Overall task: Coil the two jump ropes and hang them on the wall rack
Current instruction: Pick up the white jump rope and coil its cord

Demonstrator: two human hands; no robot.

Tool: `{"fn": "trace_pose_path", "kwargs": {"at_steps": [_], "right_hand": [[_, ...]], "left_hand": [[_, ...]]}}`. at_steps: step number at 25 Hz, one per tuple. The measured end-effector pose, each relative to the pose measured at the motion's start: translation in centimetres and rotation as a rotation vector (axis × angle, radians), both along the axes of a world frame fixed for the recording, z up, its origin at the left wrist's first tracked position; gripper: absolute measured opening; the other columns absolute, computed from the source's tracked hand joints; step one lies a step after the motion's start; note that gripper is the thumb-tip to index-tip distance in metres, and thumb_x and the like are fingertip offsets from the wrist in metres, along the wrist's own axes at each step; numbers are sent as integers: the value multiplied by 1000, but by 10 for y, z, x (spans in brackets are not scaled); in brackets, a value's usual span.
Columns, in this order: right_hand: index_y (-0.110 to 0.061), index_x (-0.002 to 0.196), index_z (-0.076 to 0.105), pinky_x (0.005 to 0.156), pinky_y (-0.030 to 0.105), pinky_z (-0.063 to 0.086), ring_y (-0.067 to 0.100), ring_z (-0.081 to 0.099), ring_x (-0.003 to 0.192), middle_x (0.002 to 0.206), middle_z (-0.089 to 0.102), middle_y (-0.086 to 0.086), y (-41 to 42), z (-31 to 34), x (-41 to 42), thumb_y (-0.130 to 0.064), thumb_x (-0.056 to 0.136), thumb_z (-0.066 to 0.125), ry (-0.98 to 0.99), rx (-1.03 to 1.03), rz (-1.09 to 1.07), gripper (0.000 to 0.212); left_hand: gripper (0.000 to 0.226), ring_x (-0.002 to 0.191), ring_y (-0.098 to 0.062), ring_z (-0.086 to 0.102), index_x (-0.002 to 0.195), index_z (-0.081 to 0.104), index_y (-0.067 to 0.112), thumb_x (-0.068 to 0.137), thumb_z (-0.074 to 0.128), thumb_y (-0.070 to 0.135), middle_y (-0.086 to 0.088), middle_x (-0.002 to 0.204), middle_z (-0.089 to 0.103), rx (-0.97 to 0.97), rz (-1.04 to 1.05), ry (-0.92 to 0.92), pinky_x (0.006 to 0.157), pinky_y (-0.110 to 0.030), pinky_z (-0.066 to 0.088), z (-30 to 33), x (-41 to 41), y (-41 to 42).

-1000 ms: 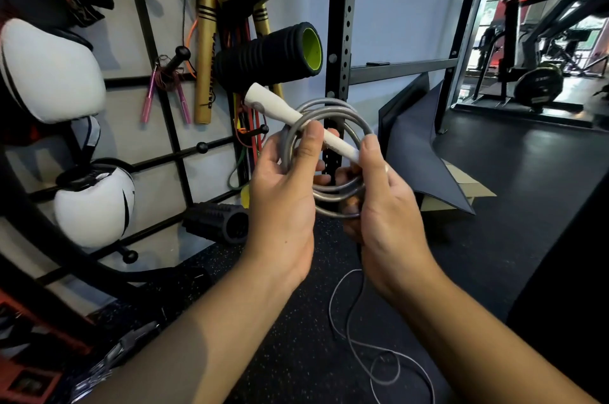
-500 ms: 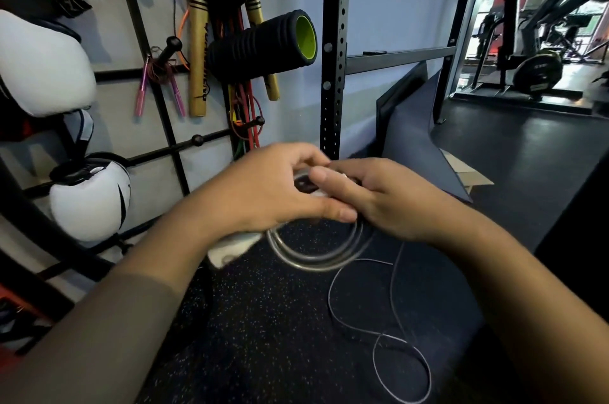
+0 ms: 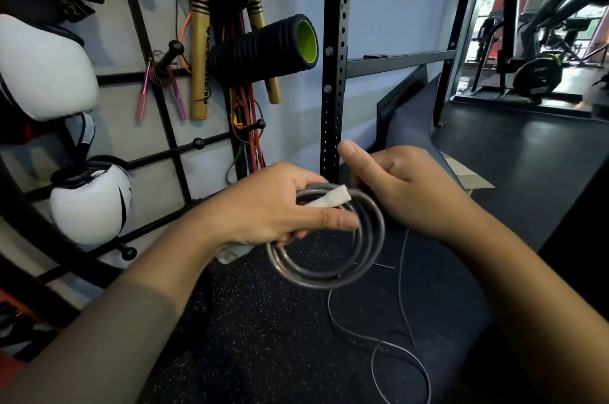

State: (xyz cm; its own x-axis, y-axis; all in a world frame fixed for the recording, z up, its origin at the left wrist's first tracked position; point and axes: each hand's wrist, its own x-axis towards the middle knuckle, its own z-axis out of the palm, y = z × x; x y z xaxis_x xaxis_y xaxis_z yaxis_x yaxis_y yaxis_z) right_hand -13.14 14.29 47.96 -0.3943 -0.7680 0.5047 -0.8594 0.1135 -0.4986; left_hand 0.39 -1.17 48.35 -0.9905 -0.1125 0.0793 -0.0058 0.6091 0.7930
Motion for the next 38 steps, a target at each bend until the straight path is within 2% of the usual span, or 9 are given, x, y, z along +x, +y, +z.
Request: {"fn": "trace_pose_path", "kwargs": {"at_steps": [3,10,13,16,19,24,30,33,38], "right_hand": [[-15,50,43,46,22,28,17,33,44,46,37,-6,9,5,-21,-58,100,52,-199,-126,-45,67],[-28,84,64,47,29,43,13,54,49,71,59,-1,-24,-30,-9,-75,91,38,-907,-280,241,54],[-19,100,61,51,22,50,5,62,49,82,64,6,-49,-43,18,-43,106,49,-898,-320,193,28],[-15,112,66,62,22,56,10,71,69,85,75,1,-40,-60,39,-37,92,71,-717,-468,176,30],[-11,83,70,48,17,44,7,59,50,63,68,2,-37,-54,34,-20,97,70,-667,-528,121,17],[-17,76,68,39,14,33,3,44,37,48,59,-1,-6,-9,3,-21,101,63,-466,-179,83,26],[-23,72,66,47,17,35,8,43,48,55,57,-8,14,8,-9,-29,95,72,-141,202,120,24],[-30,75,68,51,24,44,10,54,49,60,65,-10,10,6,-4,-27,89,77,-37,299,129,17],[-25,97,57,55,39,50,30,63,57,74,76,12,13,5,-5,-37,86,80,-223,177,170,28]], "left_hand": [[33,41,-6,43,95,71,19,76,74,46,6,50,52,114,102,59,44,-22,39,6,4,-13],[33,51,-10,49,79,55,19,99,59,45,8,57,44,1063,429,589,56,-29,54,-16,-29,19],[42,77,-22,74,95,66,14,98,56,54,1,79,71,1205,632,676,76,-44,59,-30,-42,38],[52,93,-20,79,112,74,13,100,49,57,-6,104,80,1121,641,669,87,-42,61,-38,-44,45],[46,100,-21,77,99,79,18,101,50,54,-6,106,81,1083,575,640,92,-43,59,-35,-43,46],[41,98,-25,75,119,67,10,83,71,29,-9,104,80,896,343,552,98,-45,56,-13,-28,8],[68,107,7,66,130,54,48,70,85,52,19,113,72,-234,153,246,95,-18,47,26,10,-1],[96,90,10,56,142,31,63,63,86,63,29,91,58,-644,124,42,72,-6,34,27,7,23],[107,98,2,64,146,27,60,61,91,57,21,103,71,-512,142,45,85,-20,52,20,-2,16]]}}
